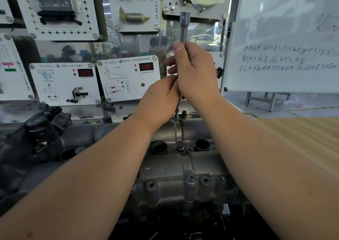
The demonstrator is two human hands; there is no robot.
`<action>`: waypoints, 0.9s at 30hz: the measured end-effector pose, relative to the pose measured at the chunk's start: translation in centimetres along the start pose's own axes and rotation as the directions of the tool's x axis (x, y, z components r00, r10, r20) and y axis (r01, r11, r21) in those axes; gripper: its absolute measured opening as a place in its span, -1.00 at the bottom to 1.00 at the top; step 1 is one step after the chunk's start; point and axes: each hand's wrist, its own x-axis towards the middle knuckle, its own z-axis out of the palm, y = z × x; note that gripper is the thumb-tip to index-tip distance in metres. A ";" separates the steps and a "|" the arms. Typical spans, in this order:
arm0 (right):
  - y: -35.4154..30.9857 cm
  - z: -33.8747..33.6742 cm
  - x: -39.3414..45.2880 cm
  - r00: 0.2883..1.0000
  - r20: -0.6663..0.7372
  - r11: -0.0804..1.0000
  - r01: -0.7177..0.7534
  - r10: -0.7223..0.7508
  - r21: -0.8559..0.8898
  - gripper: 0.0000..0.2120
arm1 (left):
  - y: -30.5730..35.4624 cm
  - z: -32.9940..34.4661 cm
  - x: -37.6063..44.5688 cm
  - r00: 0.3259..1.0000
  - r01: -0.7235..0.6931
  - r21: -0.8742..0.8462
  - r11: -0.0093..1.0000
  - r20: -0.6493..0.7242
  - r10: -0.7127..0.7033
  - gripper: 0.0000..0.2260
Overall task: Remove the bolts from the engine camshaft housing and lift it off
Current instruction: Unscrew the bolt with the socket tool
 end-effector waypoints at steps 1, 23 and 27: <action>0.0 0.0 0.1 1.000 0.007 1.000 -0.018 0.018 0.001 -0.69 | 0.0 0.0 0.0 1.000 -0.010 0.010 1.000 -0.002 0.010 -0.70; 0.1 0.3 -0.3 0.998 0.051 0.998 0.024 -0.021 -0.064 -0.75 | -0.3 -0.4 0.6 0.998 -0.035 0.054 0.998 -0.044 0.038 -0.86; 0.1 0.1 -0.2 0.999 0.010 0.999 0.052 -0.052 -0.016 -0.83 | -0.4 -0.1 0.6 0.999 -0.030 0.025 0.999 -0.041 0.031 -0.90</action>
